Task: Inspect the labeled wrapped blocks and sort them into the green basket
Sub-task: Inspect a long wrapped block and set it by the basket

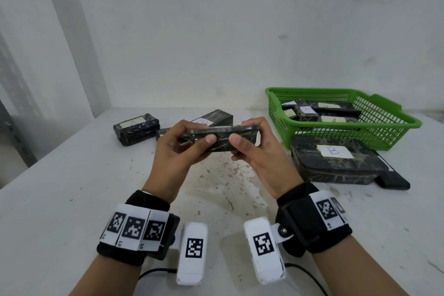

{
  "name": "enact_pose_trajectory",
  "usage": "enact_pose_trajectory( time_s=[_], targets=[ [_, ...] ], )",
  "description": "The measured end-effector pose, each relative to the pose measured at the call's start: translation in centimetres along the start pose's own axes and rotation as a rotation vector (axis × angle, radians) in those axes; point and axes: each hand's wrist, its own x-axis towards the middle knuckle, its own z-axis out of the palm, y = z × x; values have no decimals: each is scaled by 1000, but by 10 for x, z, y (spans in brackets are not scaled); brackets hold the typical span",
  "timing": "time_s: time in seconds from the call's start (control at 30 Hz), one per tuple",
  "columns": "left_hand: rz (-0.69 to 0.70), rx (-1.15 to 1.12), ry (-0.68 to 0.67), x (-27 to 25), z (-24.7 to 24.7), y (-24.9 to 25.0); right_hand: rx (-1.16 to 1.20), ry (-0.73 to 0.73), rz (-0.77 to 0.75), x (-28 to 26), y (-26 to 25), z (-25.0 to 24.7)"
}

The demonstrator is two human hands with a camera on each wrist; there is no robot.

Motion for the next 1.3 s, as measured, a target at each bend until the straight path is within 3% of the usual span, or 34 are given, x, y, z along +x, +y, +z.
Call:
enact_pose_trajectory(
  time_s=[0.2,0.37,0.6,0.83,1.0,1.2,1.3],
  targets=[
    [2,-32,-48,-1,-3,7,-15,62,-48,-4,3,8],
    [9,-5,10,-2,2,4,-70,-6,50,-1,0,-1],
    [12,-25,-61,-2,-2,10,-68,31,11,-2,-2,1],
    [0,48,-35,-3,2,5,-92,-8,27,-3,-1,0],
    [-41,-52,-56,-3,0,8,-61,37,-21,-2,2,3],
    [-36,-93,-19,-1,0,7,-80,14,32,1,1,0],
    [-51,-136,-3,2,-3,7,52,63,114,4,-6,-2]
  ],
)
